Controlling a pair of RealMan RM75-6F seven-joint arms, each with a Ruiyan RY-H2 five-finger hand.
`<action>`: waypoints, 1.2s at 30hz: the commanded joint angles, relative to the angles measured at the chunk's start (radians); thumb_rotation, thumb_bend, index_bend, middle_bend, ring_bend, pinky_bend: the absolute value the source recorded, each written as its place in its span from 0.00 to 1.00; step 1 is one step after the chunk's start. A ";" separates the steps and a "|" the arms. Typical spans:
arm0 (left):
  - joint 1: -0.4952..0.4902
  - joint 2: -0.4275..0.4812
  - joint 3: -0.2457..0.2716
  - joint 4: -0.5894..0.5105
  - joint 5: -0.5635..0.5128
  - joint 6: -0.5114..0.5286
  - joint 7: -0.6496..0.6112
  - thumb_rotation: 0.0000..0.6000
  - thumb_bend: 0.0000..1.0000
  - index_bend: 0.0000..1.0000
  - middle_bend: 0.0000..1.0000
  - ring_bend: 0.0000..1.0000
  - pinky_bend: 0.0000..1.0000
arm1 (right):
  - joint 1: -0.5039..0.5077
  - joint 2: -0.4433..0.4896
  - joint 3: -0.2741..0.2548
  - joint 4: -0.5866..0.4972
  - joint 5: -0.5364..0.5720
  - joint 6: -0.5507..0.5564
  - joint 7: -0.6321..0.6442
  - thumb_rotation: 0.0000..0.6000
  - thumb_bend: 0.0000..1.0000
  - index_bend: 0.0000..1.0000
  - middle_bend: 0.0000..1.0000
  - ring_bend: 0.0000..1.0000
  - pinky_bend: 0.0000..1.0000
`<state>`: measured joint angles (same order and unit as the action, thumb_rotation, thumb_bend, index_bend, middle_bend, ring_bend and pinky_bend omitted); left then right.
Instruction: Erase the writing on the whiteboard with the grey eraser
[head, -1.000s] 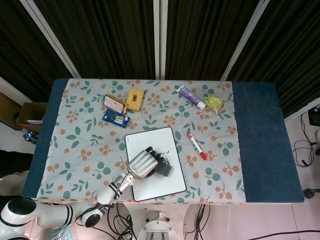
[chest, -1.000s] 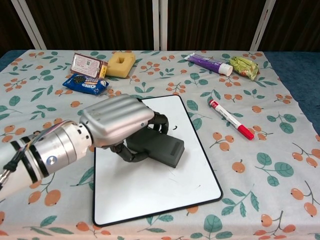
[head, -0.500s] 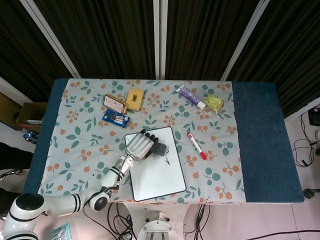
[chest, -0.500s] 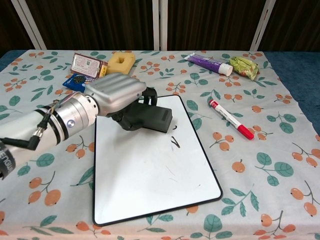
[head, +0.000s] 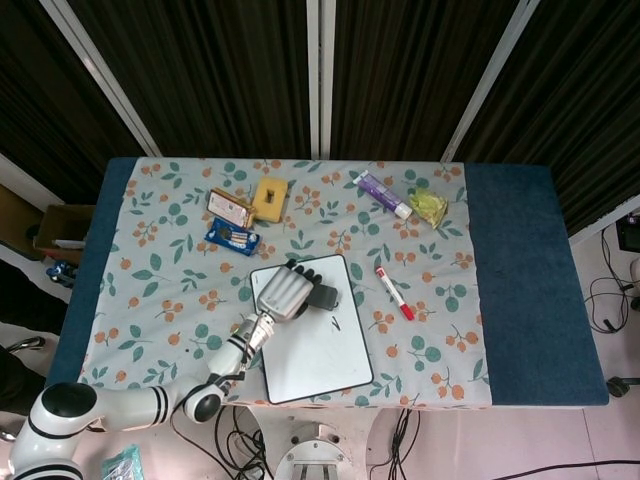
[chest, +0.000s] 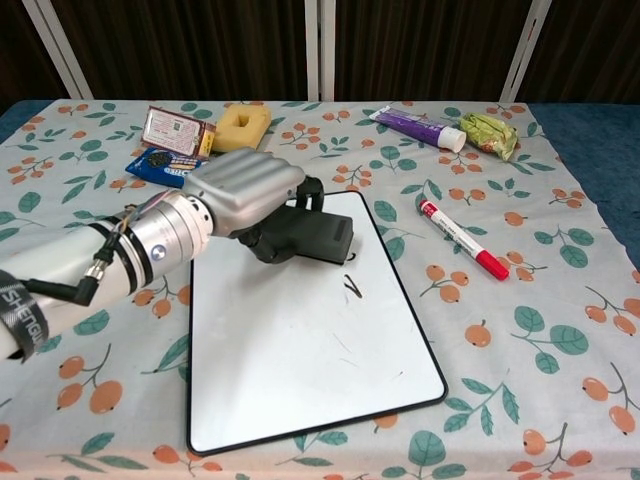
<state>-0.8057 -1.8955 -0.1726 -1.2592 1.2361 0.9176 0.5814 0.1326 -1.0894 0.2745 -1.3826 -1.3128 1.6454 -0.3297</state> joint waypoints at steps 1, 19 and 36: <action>-0.003 -0.007 0.012 -0.020 0.015 0.008 -0.006 1.00 0.45 0.59 0.61 0.51 0.28 | 0.000 -0.002 0.000 0.005 0.003 -0.003 0.003 1.00 0.37 0.00 0.00 0.00 0.00; 0.016 0.029 0.136 -0.239 0.100 0.024 0.030 1.00 0.45 0.61 0.63 0.54 0.28 | 0.001 -0.011 0.000 0.024 0.009 -0.014 0.019 1.00 0.37 0.00 0.00 0.00 0.00; 0.014 0.034 0.043 -0.102 0.014 0.046 0.034 1.00 0.46 0.62 0.64 0.54 0.28 | -0.007 0.004 0.006 0.010 0.014 -0.008 0.024 1.00 0.38 0.00 0.00 0.00 0.00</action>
<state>-0.7936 -1.8673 -0.1164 -1.3788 1.2641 0.9579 0.6197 0.1258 -1.0857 0.2802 -1.3728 -1.2987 1.6375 -0.3055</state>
